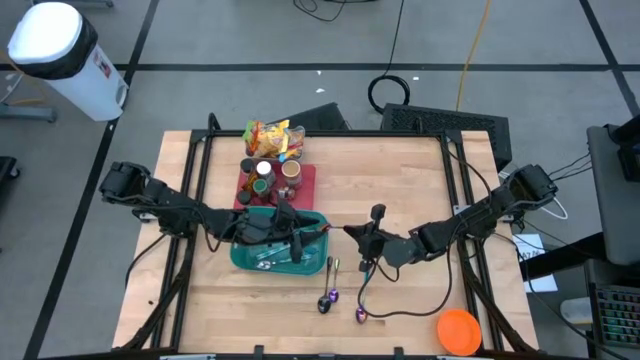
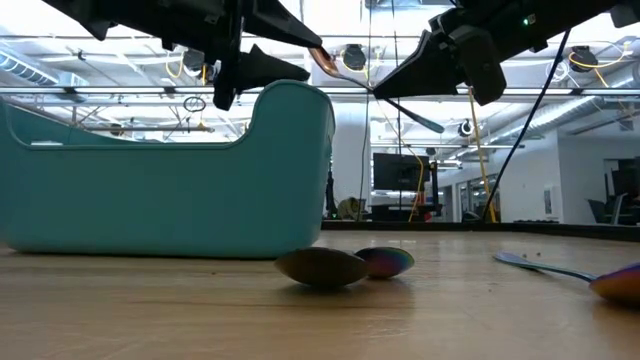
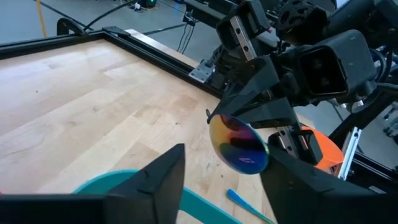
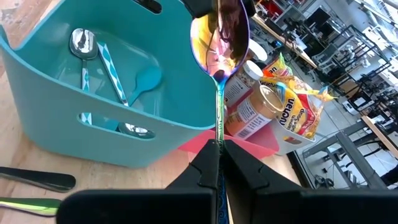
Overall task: Pick & Place Food Item
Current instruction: Put the right violet spoon into the blue bin
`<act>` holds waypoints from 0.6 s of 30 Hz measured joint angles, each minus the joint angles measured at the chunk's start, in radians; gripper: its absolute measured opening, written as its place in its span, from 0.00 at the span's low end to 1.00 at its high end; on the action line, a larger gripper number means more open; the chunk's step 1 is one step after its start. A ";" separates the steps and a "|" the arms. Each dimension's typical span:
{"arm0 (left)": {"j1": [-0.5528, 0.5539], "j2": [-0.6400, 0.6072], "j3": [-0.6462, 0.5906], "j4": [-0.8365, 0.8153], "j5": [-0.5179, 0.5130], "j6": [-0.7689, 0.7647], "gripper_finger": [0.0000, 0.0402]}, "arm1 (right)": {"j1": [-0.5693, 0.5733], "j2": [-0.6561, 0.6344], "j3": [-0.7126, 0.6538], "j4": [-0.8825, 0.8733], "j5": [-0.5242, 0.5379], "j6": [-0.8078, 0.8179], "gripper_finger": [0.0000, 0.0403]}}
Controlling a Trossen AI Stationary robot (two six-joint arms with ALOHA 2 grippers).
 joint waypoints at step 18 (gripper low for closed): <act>0.035 0.000 0.000 -0.002 -0.007 0.001 0.03 | 0.001 0.000 0.000 0.000 -0.003 0.000 0.00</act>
